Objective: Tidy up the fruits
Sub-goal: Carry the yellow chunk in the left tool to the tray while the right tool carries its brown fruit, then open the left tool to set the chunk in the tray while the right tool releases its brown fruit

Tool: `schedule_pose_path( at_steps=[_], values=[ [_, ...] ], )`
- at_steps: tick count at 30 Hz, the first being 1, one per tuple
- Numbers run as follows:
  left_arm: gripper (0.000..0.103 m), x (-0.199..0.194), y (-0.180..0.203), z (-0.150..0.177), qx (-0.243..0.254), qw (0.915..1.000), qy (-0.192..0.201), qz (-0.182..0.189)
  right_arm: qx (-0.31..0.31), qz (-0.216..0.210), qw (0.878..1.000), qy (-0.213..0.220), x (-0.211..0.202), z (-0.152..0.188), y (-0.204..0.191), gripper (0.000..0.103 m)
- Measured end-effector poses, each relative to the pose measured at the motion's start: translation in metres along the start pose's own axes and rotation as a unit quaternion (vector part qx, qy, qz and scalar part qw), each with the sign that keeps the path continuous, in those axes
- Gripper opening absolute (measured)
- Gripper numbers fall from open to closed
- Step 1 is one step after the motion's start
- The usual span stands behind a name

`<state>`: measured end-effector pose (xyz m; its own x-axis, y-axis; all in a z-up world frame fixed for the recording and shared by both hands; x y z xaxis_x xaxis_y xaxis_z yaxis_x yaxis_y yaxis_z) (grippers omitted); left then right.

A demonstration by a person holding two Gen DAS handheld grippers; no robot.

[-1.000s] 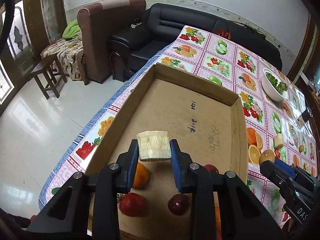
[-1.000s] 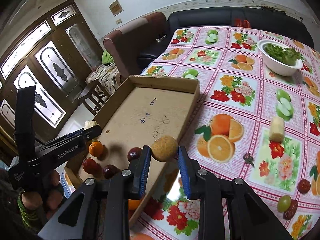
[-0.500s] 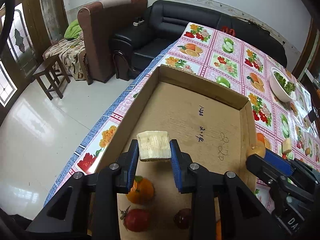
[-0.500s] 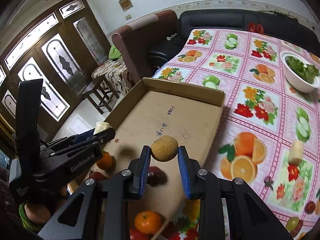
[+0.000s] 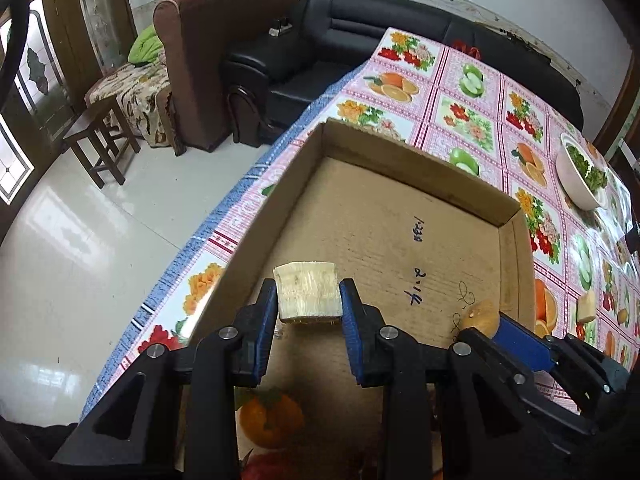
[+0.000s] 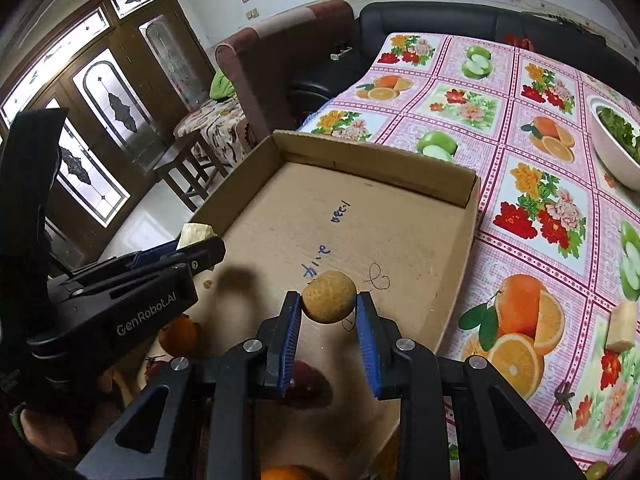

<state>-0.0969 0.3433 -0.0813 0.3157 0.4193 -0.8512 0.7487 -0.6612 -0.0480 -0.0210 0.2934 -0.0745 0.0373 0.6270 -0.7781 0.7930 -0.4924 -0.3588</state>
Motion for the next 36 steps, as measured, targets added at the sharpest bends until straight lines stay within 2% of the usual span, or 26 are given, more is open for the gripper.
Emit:
schedule_pose_path(
  at_steps=[15,17,21,24,26,28,31,36],
  values=[
    [0.029,0.016,0.006,0.005,0.014,0.9992,-0.036,-0.011,-0.026,0.011,0.999,-0.029,0.021,0.009,-0.007,0.028],
    [0.032,0.018,0.007,0.006,0.014,0.999,-0.042,-0.012,-0.025,0.01,0.999,-0.029,0.021,0.009,-0.007,0.029],
    [0.045,0.018,0.006,0.009,0.004,0.9987,-0.052,0.005,-0.022,0.007,0.999,-0.031,0.02,0.009,-0.007,0.031],
    [0.045,0.01,0.004,0.009,-0.001,0.9987,-0.049,0.014,-0.021,0.005,0.999,-0.03,0.017,0.009,-0.007,0.033],
    [0.045,0.006,0.003,0.009,-0.004,0.9987,-0.046,0.02,-0.02,0.004,0.999,-0.026,0.013,0.007,-0.008,0.045],
    [0.045,-0.002,0.001,0.008,-0.011,0.9989,-0.038,0.026,-0.022,0.004,1.0,-0.017,0.005,0.007,-0.01,0.05],
    [0.049,-0.015,-0.007,0.008,-0.029,0.9984,-0.028,0.039,-0.023,0.001,1.0,-0.008,-0.007,0.01,-0.011,0.051],
    [0.049,-0.027,-0.018,0.013,-0.064,0.9952,-0.019,0.071,-0.013,0.001,1.0,0.002,-0.029,0.02,-0.004,0.052]
  ],
)
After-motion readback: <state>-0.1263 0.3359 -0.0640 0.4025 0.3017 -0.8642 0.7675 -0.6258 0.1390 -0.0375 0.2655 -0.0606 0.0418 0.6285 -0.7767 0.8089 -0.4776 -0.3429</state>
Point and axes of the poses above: each gripper's, at about its wrist camera, not at the fingertips, and x roughly the way its jaws point, y to its right, z to its underside, the point moved 7 cm from there along x, roughly the way its jaws point, and after that the axes turned 7 degrees about x, right-handed, at the moved point
